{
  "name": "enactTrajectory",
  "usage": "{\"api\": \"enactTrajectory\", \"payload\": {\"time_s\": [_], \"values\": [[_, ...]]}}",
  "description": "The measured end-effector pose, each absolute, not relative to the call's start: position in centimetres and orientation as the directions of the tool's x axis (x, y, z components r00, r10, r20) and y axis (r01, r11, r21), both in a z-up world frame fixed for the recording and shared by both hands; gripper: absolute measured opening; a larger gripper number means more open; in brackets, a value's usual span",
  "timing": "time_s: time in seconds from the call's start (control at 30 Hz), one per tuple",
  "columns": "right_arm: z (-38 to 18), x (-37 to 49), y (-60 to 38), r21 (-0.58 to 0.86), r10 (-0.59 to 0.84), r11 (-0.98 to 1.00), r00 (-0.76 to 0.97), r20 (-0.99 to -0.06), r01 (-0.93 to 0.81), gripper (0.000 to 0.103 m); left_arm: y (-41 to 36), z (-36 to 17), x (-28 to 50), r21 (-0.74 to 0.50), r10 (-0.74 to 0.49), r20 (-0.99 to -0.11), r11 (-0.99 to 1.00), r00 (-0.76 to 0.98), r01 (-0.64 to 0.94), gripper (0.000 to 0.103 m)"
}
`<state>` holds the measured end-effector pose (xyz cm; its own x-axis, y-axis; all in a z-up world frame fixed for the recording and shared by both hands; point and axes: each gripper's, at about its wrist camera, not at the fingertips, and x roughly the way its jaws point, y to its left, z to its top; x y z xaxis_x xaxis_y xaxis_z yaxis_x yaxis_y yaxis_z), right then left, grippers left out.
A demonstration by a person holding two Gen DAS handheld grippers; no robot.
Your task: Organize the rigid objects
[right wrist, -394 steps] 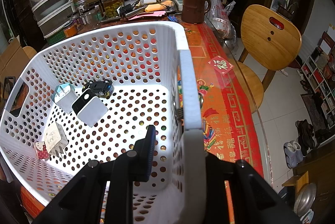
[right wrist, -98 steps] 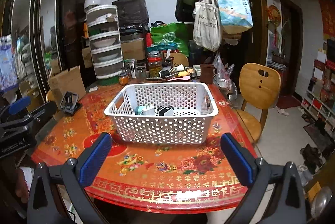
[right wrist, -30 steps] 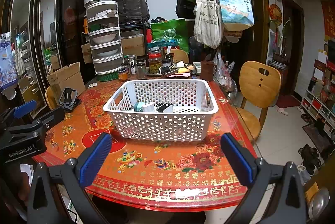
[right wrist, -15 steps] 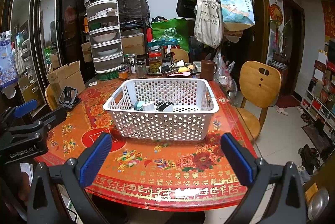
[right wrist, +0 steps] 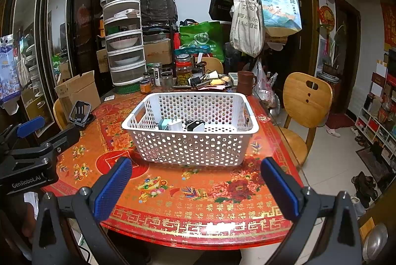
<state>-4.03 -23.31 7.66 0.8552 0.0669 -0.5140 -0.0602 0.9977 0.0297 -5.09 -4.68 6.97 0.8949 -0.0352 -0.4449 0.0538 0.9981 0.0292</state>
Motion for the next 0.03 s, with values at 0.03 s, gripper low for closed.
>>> {"api": "enactTrajectory", "payload": {"time_s": [0.03], "values": [[7.57,-4.04,-23.28,0.029,0.067,0.998,0.854,-0.515,-0.06,0.103,-4.65,6.92,-5.08,0.03,-0.034,-0.445,0.998,0.895,0.052,0.102]]}}
